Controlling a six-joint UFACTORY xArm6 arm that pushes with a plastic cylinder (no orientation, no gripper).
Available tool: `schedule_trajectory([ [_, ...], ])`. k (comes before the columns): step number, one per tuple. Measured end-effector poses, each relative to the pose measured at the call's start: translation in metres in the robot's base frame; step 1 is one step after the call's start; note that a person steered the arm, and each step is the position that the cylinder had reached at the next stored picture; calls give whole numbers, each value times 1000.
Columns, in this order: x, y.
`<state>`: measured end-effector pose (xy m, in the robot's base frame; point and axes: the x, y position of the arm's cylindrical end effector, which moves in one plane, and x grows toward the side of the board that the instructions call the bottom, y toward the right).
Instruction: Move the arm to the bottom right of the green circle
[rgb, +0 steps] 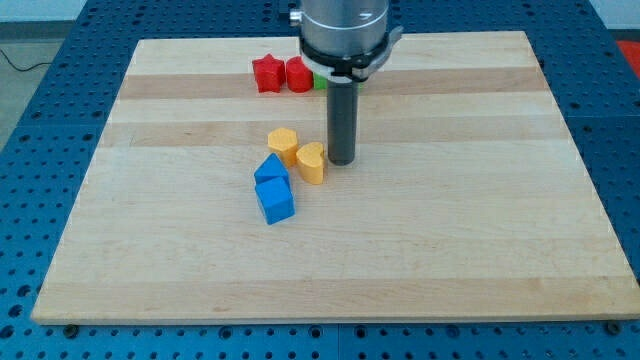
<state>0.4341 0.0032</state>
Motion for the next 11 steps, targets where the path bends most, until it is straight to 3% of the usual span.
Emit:
schedule_trajectory([
  [2, 10, -14],
  [3, -25, 54],
  [4, -104, 119],
  [5, -184, 140],
  [6, -200, 115],
  [7, -182, 98],
  [9, -102, 49],
  [10, -109, 58],
  [11, -171, 62],
])
